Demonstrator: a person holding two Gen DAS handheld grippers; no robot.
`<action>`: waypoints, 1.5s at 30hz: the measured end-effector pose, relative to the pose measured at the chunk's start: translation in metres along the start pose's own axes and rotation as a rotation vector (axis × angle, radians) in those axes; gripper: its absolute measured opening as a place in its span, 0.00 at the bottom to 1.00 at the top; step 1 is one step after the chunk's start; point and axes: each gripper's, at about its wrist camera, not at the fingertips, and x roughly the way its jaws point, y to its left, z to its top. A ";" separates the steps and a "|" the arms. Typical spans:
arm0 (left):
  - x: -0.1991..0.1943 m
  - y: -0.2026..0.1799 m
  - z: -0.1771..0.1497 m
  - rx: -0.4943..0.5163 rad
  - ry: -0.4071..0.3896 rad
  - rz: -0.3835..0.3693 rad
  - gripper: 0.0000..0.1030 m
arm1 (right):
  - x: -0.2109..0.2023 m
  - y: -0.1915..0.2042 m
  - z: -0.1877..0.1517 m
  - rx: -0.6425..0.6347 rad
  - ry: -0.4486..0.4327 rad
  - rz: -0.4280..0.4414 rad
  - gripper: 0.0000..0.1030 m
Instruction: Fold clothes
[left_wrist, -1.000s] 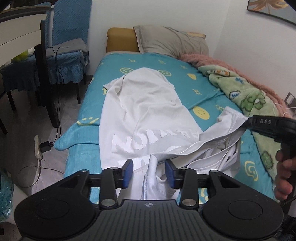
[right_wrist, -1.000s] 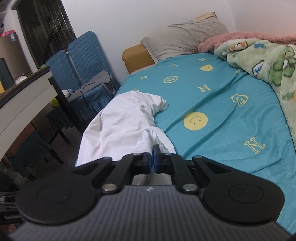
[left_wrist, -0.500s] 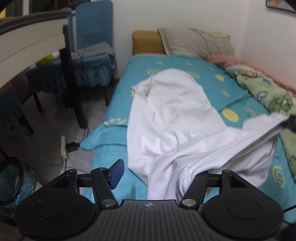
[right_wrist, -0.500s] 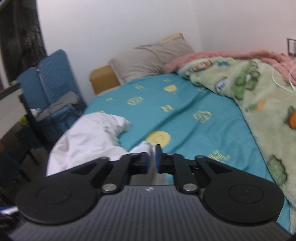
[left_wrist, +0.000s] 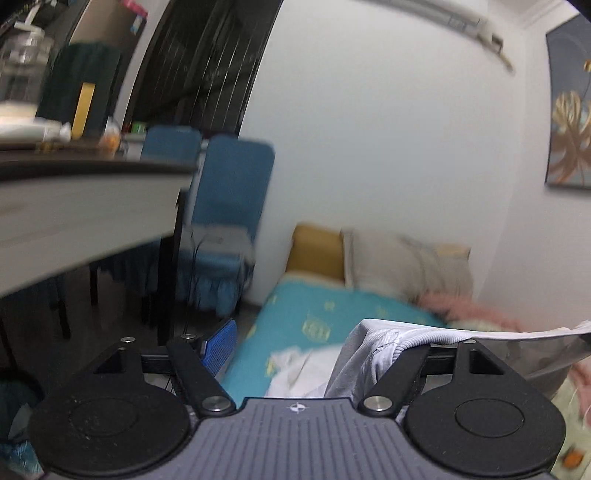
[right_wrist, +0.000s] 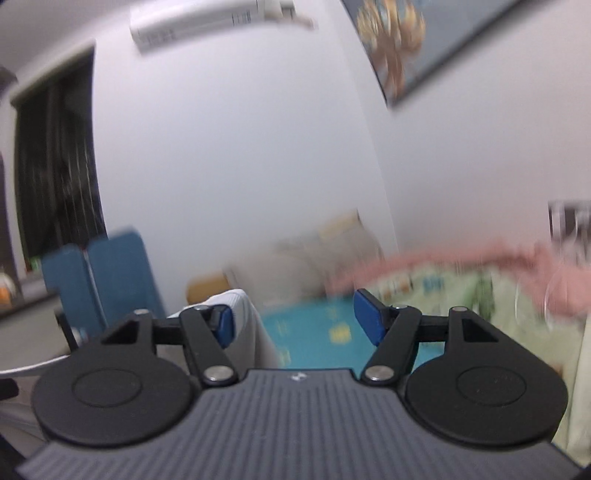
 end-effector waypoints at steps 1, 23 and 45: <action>-0.007 -0.005 0.020 -0.005 -0.038 -0.017 0.74 | -0.005 0.003 0.020 0.002 -0.031 0.010 0.65; -0.167 -0.117 0.282 0.114 -0.405 -0.172 0.77 | -0.133 0.037 0.316 -0.097 -0.346 0.080 0.67; 0.381 -0.137 0.097 0.212 0.022 -0.004 0.79 | 0.319 -0.020 0.050 -0.159 0.126 -0.089 0.67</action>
